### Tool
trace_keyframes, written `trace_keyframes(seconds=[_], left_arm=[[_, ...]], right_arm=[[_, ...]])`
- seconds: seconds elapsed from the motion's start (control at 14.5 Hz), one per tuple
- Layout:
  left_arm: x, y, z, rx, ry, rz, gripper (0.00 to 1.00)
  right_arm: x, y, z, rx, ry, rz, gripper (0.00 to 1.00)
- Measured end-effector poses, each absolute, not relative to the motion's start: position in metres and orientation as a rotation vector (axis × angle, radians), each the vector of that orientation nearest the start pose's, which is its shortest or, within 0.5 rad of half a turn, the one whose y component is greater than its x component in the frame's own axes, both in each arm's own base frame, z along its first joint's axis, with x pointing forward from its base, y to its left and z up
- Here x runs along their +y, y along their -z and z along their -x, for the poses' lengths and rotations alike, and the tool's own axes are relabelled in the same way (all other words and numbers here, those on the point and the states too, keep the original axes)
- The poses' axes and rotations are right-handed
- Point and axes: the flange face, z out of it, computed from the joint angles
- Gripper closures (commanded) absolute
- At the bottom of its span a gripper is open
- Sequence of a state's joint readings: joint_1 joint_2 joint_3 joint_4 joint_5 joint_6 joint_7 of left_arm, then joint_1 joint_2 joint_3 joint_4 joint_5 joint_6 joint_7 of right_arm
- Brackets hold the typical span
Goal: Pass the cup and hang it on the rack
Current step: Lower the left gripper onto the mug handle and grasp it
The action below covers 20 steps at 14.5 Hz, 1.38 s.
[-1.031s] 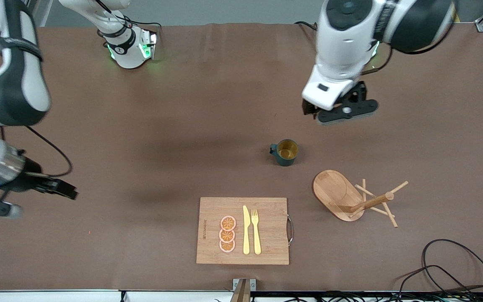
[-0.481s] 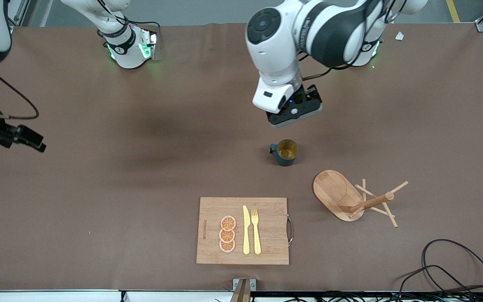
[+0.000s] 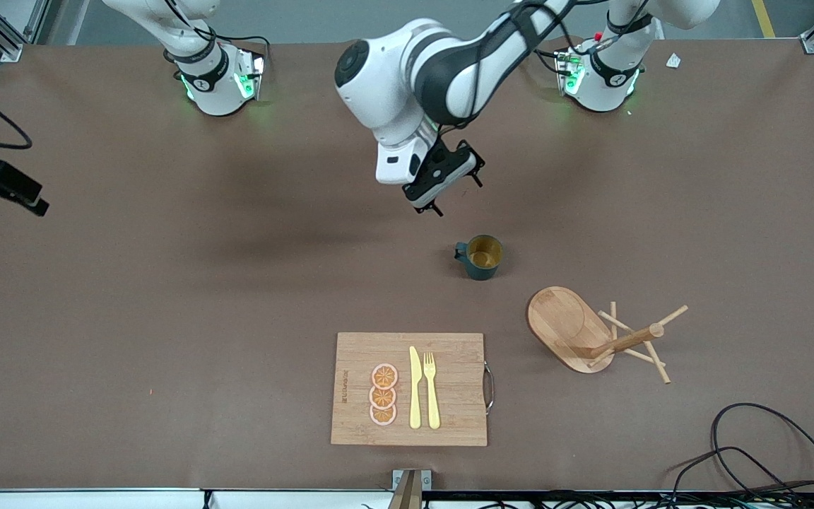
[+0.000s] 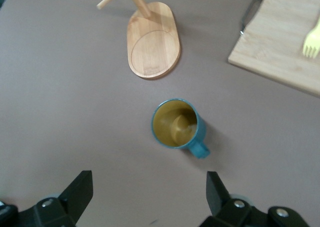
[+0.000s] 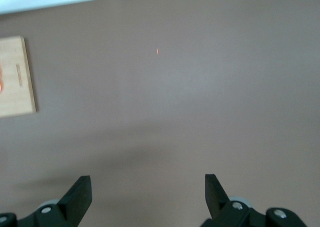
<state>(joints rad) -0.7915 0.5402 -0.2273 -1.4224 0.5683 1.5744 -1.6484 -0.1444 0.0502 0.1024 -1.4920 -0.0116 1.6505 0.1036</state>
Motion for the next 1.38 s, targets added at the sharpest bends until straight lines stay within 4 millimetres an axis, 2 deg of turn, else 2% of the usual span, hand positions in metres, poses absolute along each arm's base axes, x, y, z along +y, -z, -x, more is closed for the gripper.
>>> trace_keyframes(seconds=[0.14,0.28,0.48,0.69,1.03,1.38], left_arm=[[-0.529,-0.349,-0.417,-0.816,0.572,2.484,0.01],[-0.534,-0.324,-0.415,-0.883,0.666,2.428,0.01],[-0.54,-0.297,-0.412,-0.934,0.819,2.362,0.02],[-0.546,-0.268,-0.406,-0.902,0.908,2.326,0.02],[-0.545,-0.207,-0.397,-0.928,0.97,2.256,0.08],[-0.544,-0.179,-0.389,-1.05,1.011,2.204,0.14]], right_arm=[[-0.03,-0.632,-0.597,0.227,0.187,3.126,0.0],[-0.032,-0.619,-0.604,0.229,0.159,3.127,0.0],[-0.043,-0.618,-0.605,0.257,0.156,3.128,0.0],[-0.053,-0.62,-0.603,0.284,0.148,3.126,0.0],[-0.052,-0.62,-0.601,0.281,0.124,3.127,0.0],[-0.05,-0.621,-0.602,0.276,0.128,3.127,0.0]])
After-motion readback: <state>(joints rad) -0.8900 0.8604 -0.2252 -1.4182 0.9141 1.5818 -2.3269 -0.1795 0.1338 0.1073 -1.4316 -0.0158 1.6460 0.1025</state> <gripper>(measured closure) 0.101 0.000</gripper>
